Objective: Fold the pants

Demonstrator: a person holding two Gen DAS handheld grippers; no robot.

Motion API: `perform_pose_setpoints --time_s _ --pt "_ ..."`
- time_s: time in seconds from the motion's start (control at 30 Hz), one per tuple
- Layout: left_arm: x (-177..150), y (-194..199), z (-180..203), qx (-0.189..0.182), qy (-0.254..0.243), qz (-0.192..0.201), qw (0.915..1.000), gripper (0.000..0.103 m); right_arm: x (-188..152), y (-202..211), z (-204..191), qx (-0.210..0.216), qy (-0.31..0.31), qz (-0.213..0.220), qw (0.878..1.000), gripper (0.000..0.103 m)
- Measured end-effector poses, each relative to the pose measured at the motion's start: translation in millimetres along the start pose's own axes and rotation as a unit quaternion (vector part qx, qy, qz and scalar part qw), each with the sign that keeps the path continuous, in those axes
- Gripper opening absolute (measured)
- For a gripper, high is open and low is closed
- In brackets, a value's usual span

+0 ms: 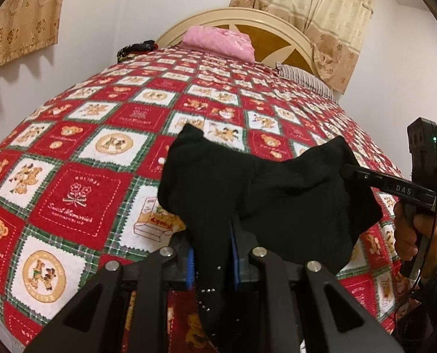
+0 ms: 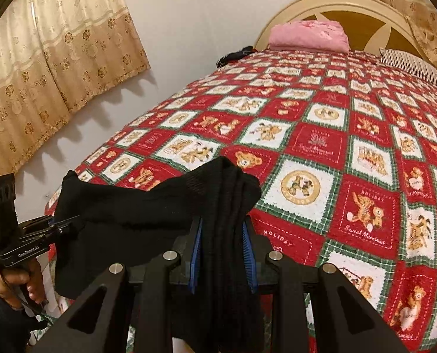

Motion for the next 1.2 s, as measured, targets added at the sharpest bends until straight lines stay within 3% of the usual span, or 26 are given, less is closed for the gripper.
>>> perform_pose_setpoints --time_s 0.13,0.23,0.3,0.37,0.43,0.5,0.6,0.67,0.83,1.03,1.2 --pt "-5.5 -10.2 -1.9 0.008 -0.006 -0.011 0.9999 0.026 -5.1 -15.3 12.1 -0.003 -0.016 -0.023 1.000 0.027" --pt "-9.6 -16.3 -2.2 0.033 -0.013 -0.020 0.9992 0.043 -8.6 -25.2 21.9 -0.012 -0.031 -0.037 0.999 0.030" --pt "-12.8 -17.7 -1.7 0.038 -0.015 -0.021 0.9990 0.048 -10.2 -29.6 25.8 -0.014 -0.036 -0.043 0.998 0.032" --pt "-15.4 -17.8 -4.4 0.051 -0.011 -0.021 0.9984 0.064 -10.3 -30.8 26.4 -0.022 -0.032 -0.042 0.998 0.036" --pt "-17.7 -18.0 -9.7 0.061 0.000 -0.019 0.9980 0.072 -10.2 -30.4 25.9 -0.027 -0.027 -0.042 0.998 0.037" --pt "-19.7 -17.7 -13.4 0.053 0.012 -0.019 0.9983 0.072 -10.3 -31.0 25.6 -0.033 -0.025 -0.042 0.998 0.040" --pt "-20.4 -15.9 -11.6 0.059 0.011 -0.017 0.9980 0.074 -9.3 -33.0 30.3 -0.044 -0.032 -0.043 0.998 0.053" --pt "-20.2 -15.3 -11.9 0.068 0.015 -0.020 0.9974 0.082 -8.3 -30.7 35.5 -0.042 -0.045 -0.042 0.997 0.059" --pt "-26.1 -3.8 -15.0 0.087 0.025 -0.022 0.9956 0.087 -9.8 -12.2 41.3 -0.054 -0.060 -0.021 0.996 0.062" --pt "-30.3 33.2 -7.2 0.102 0.037 0.000 0.9941 0.087 -18.3 40.2 33.5 -0.092 -0.047 0.014 0.995 0.062" --pt "-32.5 76.0 18.2 0.095 0.039 0.046 0.9937 0.087 -37.7 106.7 21.9 -0.085 -0.037 0.057 0.994 0.066"
Point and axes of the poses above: each gripper's, at about its wrist camera, not at the fingertips, and y roughly against the way its jaws point, z to its right, x to its top, the point moved 2 cm from there along -y, roughly the way its jaws point, and after that the axes turned 10 degrees about -y, right-handed, at the moved point
